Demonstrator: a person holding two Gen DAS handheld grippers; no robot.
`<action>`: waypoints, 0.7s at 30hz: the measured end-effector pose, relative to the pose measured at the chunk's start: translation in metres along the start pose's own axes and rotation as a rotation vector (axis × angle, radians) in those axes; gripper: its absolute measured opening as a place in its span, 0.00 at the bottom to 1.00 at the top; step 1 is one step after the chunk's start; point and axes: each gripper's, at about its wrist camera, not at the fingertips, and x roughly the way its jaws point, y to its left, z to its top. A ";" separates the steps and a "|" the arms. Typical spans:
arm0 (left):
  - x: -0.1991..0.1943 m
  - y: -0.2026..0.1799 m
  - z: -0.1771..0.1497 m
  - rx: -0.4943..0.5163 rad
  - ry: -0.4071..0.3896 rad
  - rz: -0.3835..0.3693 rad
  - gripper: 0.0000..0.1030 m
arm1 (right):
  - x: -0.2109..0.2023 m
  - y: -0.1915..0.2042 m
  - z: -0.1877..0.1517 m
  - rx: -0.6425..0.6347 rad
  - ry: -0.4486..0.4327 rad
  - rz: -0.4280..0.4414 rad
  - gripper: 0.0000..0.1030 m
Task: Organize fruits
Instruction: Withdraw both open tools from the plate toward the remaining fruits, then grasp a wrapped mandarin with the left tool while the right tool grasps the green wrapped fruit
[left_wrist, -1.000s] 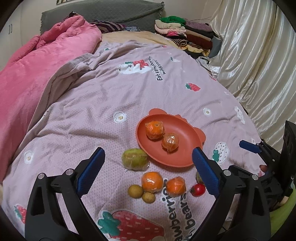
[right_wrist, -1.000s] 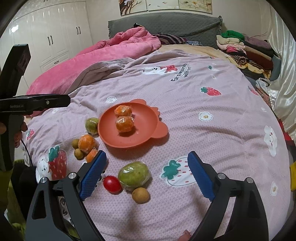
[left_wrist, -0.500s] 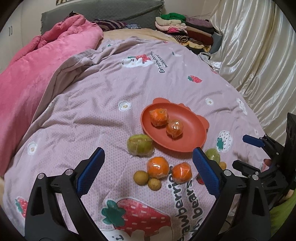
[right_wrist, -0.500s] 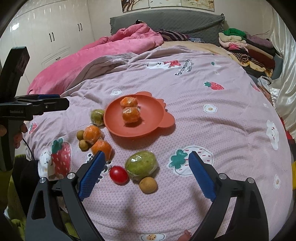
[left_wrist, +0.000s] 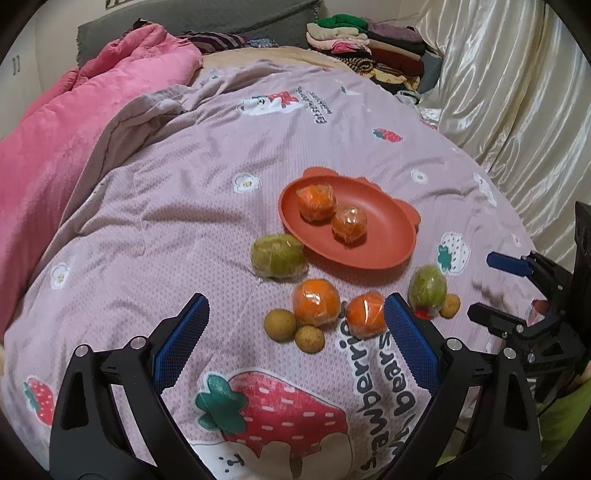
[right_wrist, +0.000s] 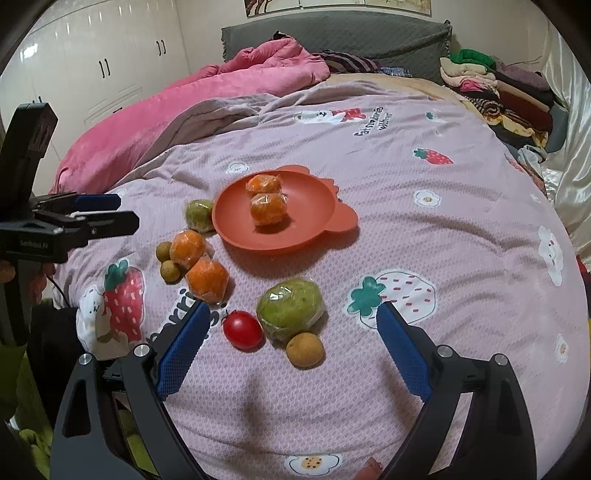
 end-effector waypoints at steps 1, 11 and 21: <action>0.001 -0.001 -0.002 0.005 0.005 0.003 0.86 | 0.001 0.000 -0.001 0.001 0.002 0.001 0.88; 0.015 -0.004 -0.014 0.023 0.036 0.020 0.86 | 0.006 -0.002 -0.009 0.005 0.019 0.011 0.88; 0.032 -0.008 -0.015 0.043 0.073 0.003 0.65 | 0.014 -0.009 -0.010 0.002 0.034 0.014 0.88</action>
